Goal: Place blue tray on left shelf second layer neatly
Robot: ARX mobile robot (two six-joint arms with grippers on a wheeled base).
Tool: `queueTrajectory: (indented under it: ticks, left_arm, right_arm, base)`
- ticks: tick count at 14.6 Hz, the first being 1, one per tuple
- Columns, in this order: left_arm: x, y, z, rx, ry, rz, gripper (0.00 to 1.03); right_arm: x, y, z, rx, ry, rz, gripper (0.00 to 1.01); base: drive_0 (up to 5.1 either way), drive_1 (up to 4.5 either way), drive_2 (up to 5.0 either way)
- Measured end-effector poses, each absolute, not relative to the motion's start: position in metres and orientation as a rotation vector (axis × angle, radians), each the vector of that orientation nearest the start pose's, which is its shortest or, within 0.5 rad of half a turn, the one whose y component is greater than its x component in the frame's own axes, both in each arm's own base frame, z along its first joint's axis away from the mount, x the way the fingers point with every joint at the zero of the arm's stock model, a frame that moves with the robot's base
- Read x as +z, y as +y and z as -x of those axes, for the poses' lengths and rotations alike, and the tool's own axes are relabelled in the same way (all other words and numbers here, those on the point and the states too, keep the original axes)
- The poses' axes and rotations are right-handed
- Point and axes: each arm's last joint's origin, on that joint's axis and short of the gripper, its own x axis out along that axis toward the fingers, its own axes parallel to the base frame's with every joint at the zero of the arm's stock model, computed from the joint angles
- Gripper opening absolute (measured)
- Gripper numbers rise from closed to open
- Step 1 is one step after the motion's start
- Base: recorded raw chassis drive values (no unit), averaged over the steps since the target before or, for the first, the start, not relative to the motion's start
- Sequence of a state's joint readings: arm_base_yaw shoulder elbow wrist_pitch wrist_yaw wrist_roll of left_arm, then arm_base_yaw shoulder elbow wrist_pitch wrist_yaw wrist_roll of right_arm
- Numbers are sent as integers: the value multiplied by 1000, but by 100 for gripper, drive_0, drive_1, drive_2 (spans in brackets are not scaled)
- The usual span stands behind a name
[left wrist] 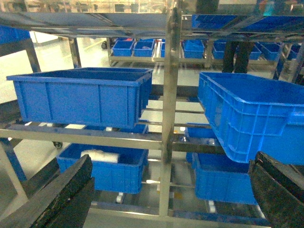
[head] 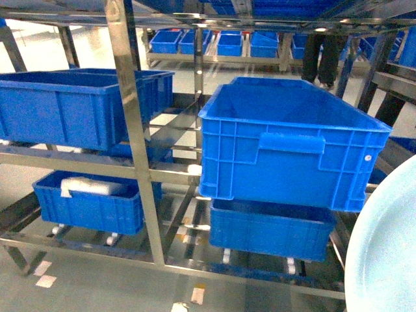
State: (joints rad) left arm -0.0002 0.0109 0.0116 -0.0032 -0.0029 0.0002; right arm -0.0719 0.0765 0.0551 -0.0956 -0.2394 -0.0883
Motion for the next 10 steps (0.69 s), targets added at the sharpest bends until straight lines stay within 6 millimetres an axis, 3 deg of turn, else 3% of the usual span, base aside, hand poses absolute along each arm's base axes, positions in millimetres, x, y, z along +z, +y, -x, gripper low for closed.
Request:
queueTrajectory:
  ticks: [10]
  left_arm:
    - [167, 0, -98, 0, 0, -1, 98]
  right_arm:
    - [168, 0, -98, 172, 104, 70, 2]
  base:
    - [-158, -158, -158]
